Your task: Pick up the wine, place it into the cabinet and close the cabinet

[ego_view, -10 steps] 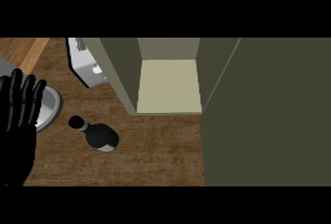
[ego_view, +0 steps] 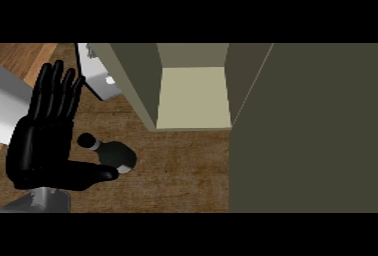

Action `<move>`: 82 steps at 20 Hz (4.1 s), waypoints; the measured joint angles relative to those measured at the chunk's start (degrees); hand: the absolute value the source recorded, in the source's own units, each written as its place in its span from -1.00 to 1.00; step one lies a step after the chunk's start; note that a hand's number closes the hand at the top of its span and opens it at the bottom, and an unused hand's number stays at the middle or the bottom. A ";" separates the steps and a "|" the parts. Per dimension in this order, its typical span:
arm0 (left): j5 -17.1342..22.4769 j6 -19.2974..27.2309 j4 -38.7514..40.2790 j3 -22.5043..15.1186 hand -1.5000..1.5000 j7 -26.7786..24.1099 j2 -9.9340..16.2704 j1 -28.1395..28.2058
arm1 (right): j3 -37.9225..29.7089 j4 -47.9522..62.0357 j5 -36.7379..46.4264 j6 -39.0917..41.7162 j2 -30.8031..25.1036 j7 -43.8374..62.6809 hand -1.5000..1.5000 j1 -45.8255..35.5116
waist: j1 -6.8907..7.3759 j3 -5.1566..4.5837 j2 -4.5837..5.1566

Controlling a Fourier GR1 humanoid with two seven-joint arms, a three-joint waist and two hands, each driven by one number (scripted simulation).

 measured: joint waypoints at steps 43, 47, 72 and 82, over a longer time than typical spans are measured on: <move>2.15 8.54 -4.52 -4.05 -1.00 7.26 -0.21 6.17 | -4.50 -8.86 -9.53 5.97 1.20 17.67 -1.00 -2.72 | 0.98 0.09 -0.09; 3.45 6.21 -2.86 -1.98 -1.00 5.06 0.63 8.10 | -5.22 -9.62 -10.14 5.49 1.07 19.25 -1.00 -3.84 | 0.96 0.08 -0.09; 4.82 -5.98 20.28 6.60 -1.00 -12.41 3.42 12.68 | -3.02 -9.97 -8.00 6.59 3.17 19.71 -1.00 -3.40 | 0.90 0.08 -0.07; 2.98 -8.40 31.00 7.40 -1.00 -19.12 3.53 10.32 | -3.13 -10.43 -7.00 6.23 3.32 20.80 -1.00 -4.19 | 0.87 0.09 -0.07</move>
